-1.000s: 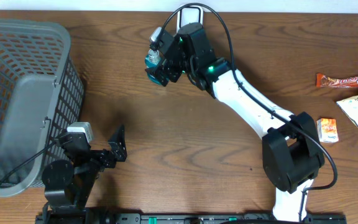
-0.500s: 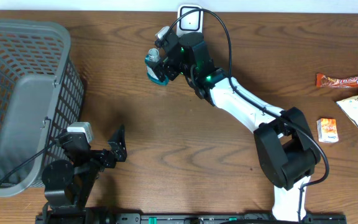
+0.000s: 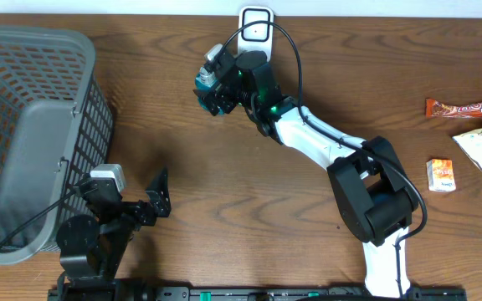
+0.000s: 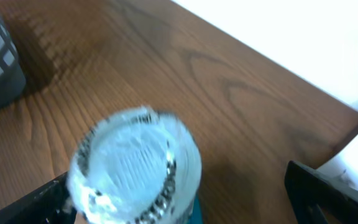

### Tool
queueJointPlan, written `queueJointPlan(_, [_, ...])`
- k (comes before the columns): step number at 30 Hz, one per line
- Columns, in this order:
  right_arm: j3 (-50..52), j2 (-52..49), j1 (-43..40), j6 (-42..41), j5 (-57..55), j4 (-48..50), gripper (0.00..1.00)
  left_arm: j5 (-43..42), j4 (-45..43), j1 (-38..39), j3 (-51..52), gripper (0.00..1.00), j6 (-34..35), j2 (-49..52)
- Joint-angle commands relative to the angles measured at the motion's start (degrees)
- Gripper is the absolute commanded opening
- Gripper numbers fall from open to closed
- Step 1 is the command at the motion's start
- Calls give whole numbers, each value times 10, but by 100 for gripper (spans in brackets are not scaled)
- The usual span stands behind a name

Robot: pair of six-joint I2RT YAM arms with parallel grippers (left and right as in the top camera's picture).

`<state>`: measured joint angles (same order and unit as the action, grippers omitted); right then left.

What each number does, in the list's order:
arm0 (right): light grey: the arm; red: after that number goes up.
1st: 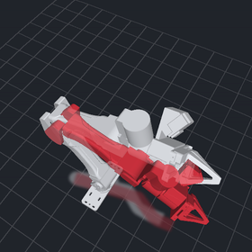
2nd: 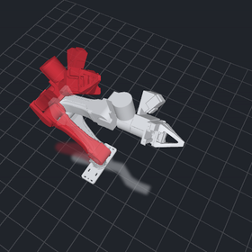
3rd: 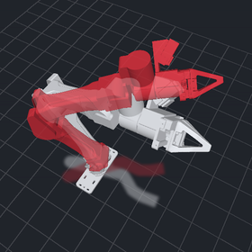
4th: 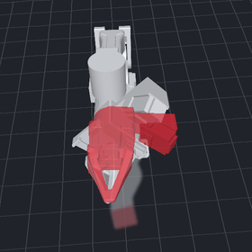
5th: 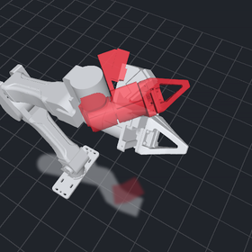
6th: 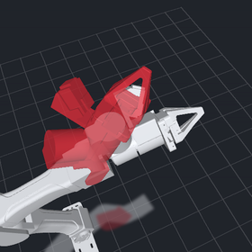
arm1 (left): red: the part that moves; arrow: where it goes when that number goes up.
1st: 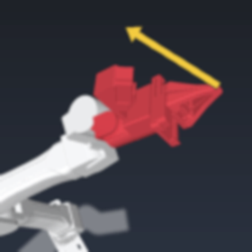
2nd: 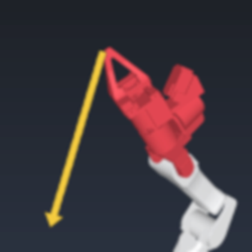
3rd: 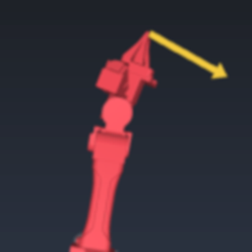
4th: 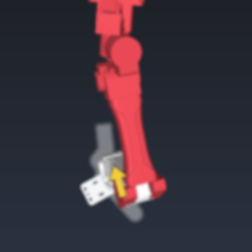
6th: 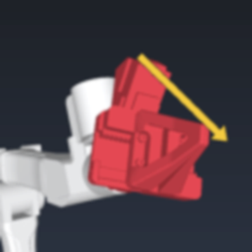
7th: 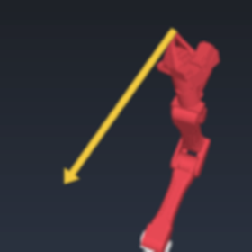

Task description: Scan the item barcode

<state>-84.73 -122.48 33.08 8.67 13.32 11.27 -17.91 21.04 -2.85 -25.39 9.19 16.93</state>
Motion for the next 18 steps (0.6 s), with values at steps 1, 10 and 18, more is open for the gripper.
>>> queueJointPlan(1, [2, -2, 3, 13, 8, 1, 99, -5, -1, 1, 0, 99, 1, -1])
queueJointPlan(10, [2, -3, 8, 69, 50, 5, 99, -5, -1, 1, 0, 99, 1, -1])
queueJointPlan(18, [0, -3, 8, 105, 55, 5, 98, -5, -1, 1, 0, 99, 1, -1])
